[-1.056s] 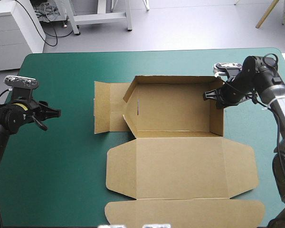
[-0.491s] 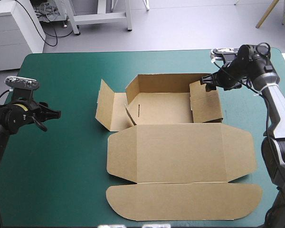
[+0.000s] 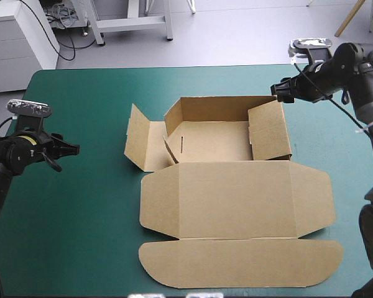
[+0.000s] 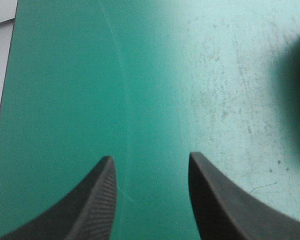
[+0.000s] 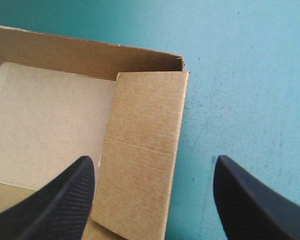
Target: Fold the box
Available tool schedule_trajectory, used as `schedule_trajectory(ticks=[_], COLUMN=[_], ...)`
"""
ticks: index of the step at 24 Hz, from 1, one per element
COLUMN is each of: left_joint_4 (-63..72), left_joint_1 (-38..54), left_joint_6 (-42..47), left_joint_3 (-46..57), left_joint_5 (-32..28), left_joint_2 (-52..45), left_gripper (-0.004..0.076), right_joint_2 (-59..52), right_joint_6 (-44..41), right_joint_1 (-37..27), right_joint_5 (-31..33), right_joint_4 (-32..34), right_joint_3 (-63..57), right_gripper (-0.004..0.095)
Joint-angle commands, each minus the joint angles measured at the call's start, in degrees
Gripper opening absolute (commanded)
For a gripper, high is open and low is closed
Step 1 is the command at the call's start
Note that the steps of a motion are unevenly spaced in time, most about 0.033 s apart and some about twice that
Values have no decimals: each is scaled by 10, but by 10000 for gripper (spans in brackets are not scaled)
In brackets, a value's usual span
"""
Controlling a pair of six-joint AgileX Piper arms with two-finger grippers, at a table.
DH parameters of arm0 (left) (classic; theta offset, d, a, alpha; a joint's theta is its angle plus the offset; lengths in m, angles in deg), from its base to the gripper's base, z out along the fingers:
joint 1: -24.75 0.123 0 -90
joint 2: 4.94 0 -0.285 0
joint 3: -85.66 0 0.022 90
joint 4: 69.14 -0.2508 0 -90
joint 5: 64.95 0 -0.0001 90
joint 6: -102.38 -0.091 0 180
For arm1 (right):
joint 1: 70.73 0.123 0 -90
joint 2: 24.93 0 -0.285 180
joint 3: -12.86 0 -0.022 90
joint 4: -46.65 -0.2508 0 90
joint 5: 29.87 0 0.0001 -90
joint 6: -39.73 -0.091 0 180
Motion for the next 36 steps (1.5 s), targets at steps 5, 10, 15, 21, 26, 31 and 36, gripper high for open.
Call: schedule_trajectory(ticks=[5,10,15,21,26,31,36], left_joint_4=[8,8,9,12,12,12,12], left_joint_1=[1,1,1,1,1,1,1], left_joint_6=[1,3,0,2,1,-1,-1], left_joint_3=[-15,-15,-15,-15,-15,-15,-15], left_joint_5=[-33,-33,-30,-27,-29,-29,-29], left_joint_2=[-16,-16,-16,-16,-16,-16,-16], left_gripper=[324,324,324,324,324,324,324], right_joint_2=[-170,-198,-129,-32,25,64,84], right_joint_6=[-24,-86,-86,-61,-33,-30,-34], right_joint_1=[43,118,98,41,26,26,26], right_joint_5=[-16,-25,-67,-83,-93,-124,-133], right_joint_4=[62,141,129,81,46,20,25], right_joint_3=[-62,-141,-138,-138,-138,-138,-137], right_gripper=[598,598,610,610,609,601,484])
